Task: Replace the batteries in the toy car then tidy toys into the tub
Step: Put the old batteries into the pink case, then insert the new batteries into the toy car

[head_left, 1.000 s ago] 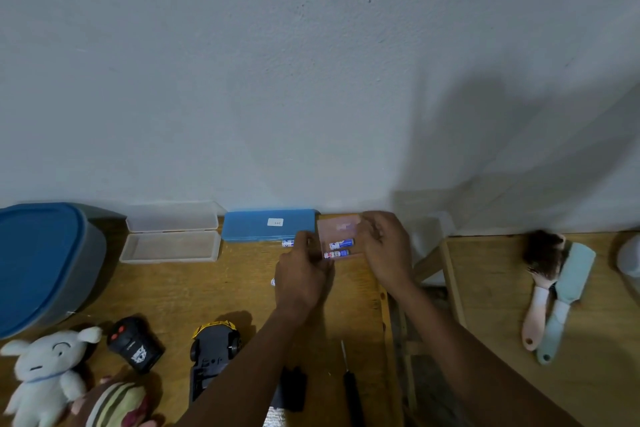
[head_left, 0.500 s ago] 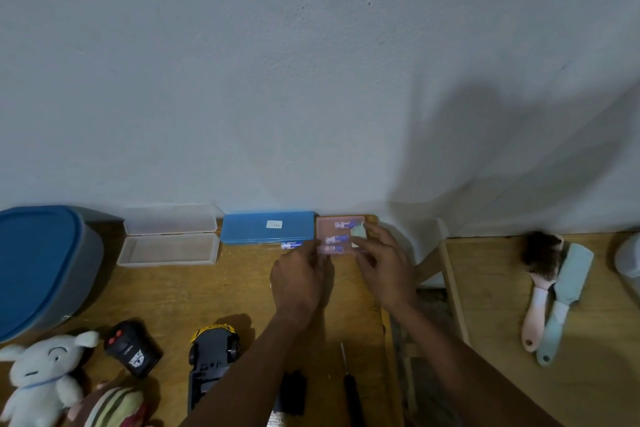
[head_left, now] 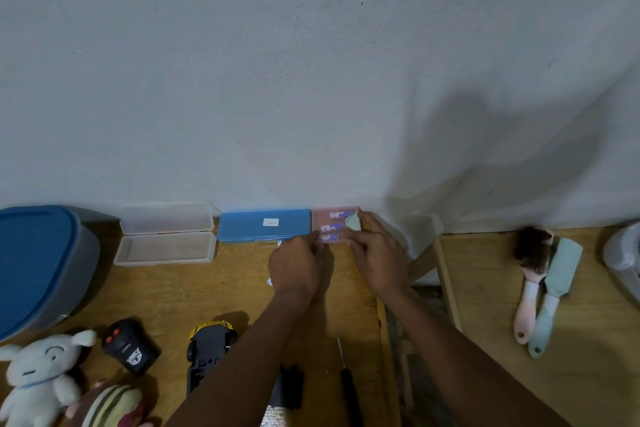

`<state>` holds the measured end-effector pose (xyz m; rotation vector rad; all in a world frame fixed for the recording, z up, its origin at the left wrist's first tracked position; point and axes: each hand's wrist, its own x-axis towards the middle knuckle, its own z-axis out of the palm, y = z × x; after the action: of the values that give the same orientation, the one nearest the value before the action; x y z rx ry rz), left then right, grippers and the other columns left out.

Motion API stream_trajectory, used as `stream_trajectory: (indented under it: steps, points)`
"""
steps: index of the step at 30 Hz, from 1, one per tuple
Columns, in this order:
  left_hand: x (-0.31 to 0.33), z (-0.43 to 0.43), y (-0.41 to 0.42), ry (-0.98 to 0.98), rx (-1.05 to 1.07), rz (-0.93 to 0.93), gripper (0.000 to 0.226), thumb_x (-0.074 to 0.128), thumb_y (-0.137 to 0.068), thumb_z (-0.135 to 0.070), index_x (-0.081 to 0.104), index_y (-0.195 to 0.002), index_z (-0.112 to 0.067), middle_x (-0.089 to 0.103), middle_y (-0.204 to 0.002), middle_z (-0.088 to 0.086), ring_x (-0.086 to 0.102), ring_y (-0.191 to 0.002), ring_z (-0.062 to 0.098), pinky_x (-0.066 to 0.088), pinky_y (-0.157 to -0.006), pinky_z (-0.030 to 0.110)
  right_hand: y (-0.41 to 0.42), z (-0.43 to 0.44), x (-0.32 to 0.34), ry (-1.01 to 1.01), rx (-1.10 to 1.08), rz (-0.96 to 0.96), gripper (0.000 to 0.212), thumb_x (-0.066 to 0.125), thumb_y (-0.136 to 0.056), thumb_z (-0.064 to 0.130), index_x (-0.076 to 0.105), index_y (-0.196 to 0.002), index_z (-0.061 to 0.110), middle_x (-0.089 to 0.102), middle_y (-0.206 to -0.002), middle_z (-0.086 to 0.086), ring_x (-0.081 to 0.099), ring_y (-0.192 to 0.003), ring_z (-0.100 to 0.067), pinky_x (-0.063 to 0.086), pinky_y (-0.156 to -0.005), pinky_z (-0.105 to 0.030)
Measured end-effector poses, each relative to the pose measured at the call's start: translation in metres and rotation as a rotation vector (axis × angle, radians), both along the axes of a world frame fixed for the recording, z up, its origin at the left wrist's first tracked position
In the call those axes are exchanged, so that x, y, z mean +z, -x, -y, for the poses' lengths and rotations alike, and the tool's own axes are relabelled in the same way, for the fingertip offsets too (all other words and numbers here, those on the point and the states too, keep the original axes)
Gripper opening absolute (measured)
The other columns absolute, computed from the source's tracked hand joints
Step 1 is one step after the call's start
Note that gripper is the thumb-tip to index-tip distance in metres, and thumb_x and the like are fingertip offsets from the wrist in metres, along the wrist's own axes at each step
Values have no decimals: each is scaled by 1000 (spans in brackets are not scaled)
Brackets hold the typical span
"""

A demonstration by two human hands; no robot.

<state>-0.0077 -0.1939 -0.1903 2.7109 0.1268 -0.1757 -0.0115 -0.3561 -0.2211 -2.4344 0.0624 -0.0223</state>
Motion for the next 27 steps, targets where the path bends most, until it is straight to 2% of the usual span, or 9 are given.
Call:
stream_trajectory:
  steps: [5, 9, 11, 13, 17, 20, 23, 25, 27]
  points:
    - [13, -13, 18, 39, -33, 42, 30, 57, -96, -34, 66, -124, -28, 74, -102, -3, 63, -83, 14, 51, -75, 28, 1, -8, 7, 99, 16, -64, 36, 61, -94, 28, 62, -130, 32, 42, -151, 8, 54, -124, -18, 52, -97, -40]
    - [21, -52, 55, 126, 125, 88, 47, 55, -83, -36, 70, -127, -25, 75, -116, 4, 67, -105, 30, 55, -88, 41, 32, -36, 22, 147, -57, -105, 54, 65, -86, 28, 50, -139, 31, 36, -152, -2, 42, -132, -24, 43, -105, -42]
    - [22, -81, 80, 152, 177, 132, 45, 62, -83, -36, 70, -126, -25, 73, -121, 0, 65, -109, 28, 54, -92, 45, 59, -59, 28, 93, -43, -45, 48, 65, -86, 30, 56, -133, 29, 47, -138, 1, 45, -127, -20, 45, -101, -37]
    - [21, -112, 109, 160, 246, 169, 41, 68, -85, -32, 70, -125, -24, 71, -126, -1, 62, -113, 27, 52, -95, 46, 87, -87, 33, 2, -21, -80, 39, 66, -86, 31, 62, -125, 29, 52, -126, 6, 49, -116, -14, 46, -92, -27]
    - [15, -151, 163, 288, 466, 169, 39, 73, -86, -24, 69, -123, -12, 70, -124, 10, 63, -114, 32, 49, -99, 43, 141, -138, 27, -160, 64, -184, 28, 66, -87, 34, 68, -114, 31, 57, -111, 13, 52, -95, 1, 50, -88, -27]
    - [9, -157, 191, 510, 590, 56, 47, 71, -92, -20, 59, -136, -6, 65, -133, 16, 62, -121, 32, 48, -104, 45, 171, -164, 25, -230, 62, -244, 31, 66, -87, 34, 67, -118, 28, 64, -101, 9, 61, -91, -7, 45, -76, -21]
    - [5, -161, 202, 633, 636, -79, 47, 62, -100, -25, 55, -142, -7, 63, -137, 16, 59, -126, 30, 44, -105, 38, 185, -181, 27, -228, 84, -317, 40, 66, -90, 35, 62, -129, 25, 69, -110, 2, 63, -102, -14, 49, -81, -25]
    - [9, -164, 203, 701, 616, -144, 33, 55, -103, -27, 64, -131, -12, 66, -131, 14, 61, -121, 31, 46, -100, 36, 188, -188, 31, -209, 97, -339, 42, 65, -91, 36, 60, -132, 27, 70, -114, 2, 64, -103, -14, 53, -83, -30]
    - [14, -168, 198, 806, 615, -207, 27, 51, -105, -29, 70, -117, -14, 72, -118, 13, 66, -107, 28, 51, -91, 35, 186, -192, 35, -211, 94, -364, 39, 64, -92, 33, 60, -131, 28, 71, -112, 3, 64, -95, -11, 53, -79, -30]
